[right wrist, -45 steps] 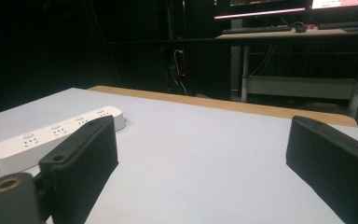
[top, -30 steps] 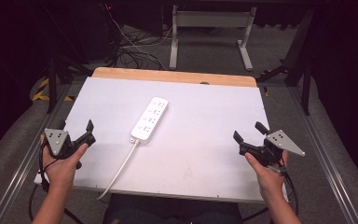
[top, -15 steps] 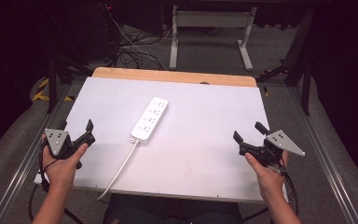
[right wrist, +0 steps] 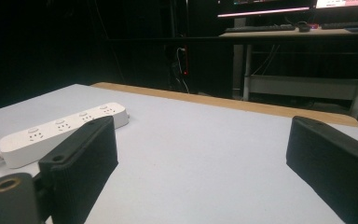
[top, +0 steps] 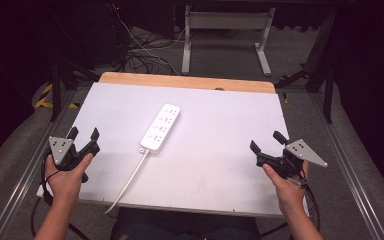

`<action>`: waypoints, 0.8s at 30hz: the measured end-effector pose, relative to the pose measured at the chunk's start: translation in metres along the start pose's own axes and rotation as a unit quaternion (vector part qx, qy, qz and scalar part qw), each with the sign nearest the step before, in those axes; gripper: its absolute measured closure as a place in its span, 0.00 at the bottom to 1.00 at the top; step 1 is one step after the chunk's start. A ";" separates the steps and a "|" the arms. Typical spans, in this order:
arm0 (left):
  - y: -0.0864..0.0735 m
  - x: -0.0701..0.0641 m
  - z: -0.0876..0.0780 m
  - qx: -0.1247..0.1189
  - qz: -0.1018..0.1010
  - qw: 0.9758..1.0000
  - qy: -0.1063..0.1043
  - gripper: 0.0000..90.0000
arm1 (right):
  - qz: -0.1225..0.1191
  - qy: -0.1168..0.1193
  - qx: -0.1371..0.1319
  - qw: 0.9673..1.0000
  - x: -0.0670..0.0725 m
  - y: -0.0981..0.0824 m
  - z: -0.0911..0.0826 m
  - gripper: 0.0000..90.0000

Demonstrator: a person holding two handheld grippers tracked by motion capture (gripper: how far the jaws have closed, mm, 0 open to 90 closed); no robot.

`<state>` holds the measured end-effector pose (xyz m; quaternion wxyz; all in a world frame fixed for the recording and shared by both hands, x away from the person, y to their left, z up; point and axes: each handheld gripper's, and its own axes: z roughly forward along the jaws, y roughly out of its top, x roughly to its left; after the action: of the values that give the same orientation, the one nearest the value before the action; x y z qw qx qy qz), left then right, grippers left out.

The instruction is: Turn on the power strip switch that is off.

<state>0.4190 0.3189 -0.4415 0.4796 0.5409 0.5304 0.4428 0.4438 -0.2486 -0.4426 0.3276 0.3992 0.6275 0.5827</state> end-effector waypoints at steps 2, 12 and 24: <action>0.000 0.000 0.000 -0.006 0.005 1.000 0.001 0.44 | 0.000 0.000 0.001 1.000 0.000 0.000 0.000 0.10; -0.001 0.004 -0.002 -0.014 0.015 1.000 0.007 0.63 | -0.003 0.001 0.005 1.000 0.001 -0.001 0.001 0.10; 0.004 0.015 -0.007 0.016 -0.008 0.999 -0.032 1.00 | -0.007 0.003 0.008 1.000 0.001 -0.001 0.001 0.11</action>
<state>0.4134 0.3340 -0.4365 0.4912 0.5583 0.5261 0.4126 0.4442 -0.2466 -0.4439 0.3265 0.3952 0.6358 0.5770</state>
